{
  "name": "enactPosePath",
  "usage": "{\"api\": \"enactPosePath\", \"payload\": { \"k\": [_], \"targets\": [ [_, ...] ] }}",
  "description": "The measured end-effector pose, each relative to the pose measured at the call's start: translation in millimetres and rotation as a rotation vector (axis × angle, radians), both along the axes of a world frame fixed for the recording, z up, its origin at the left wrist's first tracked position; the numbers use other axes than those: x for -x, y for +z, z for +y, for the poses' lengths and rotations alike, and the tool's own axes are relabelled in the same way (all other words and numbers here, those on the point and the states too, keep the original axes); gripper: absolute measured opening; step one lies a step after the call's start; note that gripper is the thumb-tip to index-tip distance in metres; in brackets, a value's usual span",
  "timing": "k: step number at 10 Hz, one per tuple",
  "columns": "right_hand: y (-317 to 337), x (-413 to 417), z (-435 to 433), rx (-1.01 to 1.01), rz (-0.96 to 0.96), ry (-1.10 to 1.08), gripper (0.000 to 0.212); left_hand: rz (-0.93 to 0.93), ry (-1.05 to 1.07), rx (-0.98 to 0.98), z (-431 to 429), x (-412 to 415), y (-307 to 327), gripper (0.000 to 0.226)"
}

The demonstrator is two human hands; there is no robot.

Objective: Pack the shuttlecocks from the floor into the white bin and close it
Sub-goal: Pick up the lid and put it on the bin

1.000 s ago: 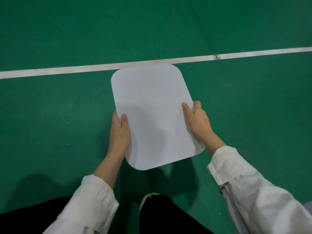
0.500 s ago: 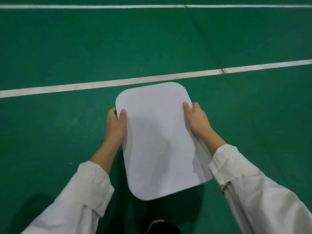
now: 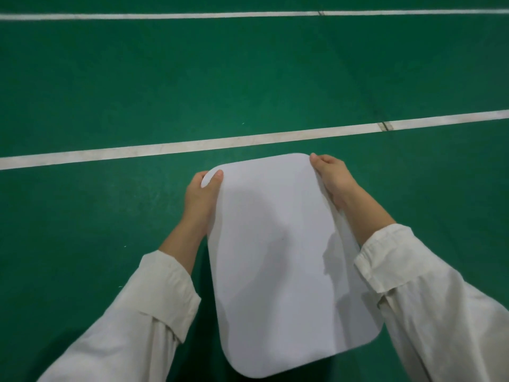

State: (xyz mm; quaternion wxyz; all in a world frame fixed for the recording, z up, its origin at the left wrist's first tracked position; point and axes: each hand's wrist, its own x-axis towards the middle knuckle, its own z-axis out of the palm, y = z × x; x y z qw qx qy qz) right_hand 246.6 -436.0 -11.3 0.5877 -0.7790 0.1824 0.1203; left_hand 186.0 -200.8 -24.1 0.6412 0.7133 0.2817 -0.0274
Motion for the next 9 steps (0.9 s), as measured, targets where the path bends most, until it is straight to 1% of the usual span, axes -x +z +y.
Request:
{"api": "enactPosePath", "payload": {
  "k": [1, 2, 3, 4, 5, 6, 7, 8, 9],
  "targets": [
    [-4.9, 2.0, 8.1, 0.181, -0.074, -0.031, 0.028, -0.025, -0.016, -0.089, -1.4, -2.1, 0.8, 0.025],
    [-2.3, 8.9, 17.7, 0.567, -0.166, 0.021, 0.022, 0.008, -0.067, -0.166, -1.2, -4.5, 2.7, 0.026],
    [-6.5, 26.7, 32.0, 0.953, -0.359, 0.288, 0.029, 0.030, -0.159, -0.645, -7.9, -3.5, 3.8, 0.032],
    [-12.7, 61.2, 45.2, 0.989, -0.386, 0.447, 0.044, -0.105, -0.332, -1.182, -24.1, 3.4, 3.7, 0.042],
    [-14.7, 90.7, 42.9, 1.037, -0.421, 0.491, 0.058, -0.151, -0.502, -1.186, -41.6, 29.3, 1.6, 0.043],
    [-16.1, 106.0, 39.7, 1.080, -0.406, 0.509, 0.057, -0.169, -0.619, -1.206, -43.1, 63.3, -5.1, 0.058],
    [-14.5, 112.5, 42.1, 1.096, -0.365, 0.513, 0.054, -0.136, -0.673, -1.201, -38.8, 70.3, -7.7, 0.064],
    [-6.1, 115.2, 45.7, 1.070, -0.320, 0.546, 0.060, -0.072, -0.709, -1.201, -42.0, 73.6, 1.6, 0.066],
    [20.1, 107.8, 47.4, 1.042, -0.244, 0.604, 0.051, -0.038, -0.825, -1.097, -31.6, 66.2, 19.2, 0.059]
  ]
}}
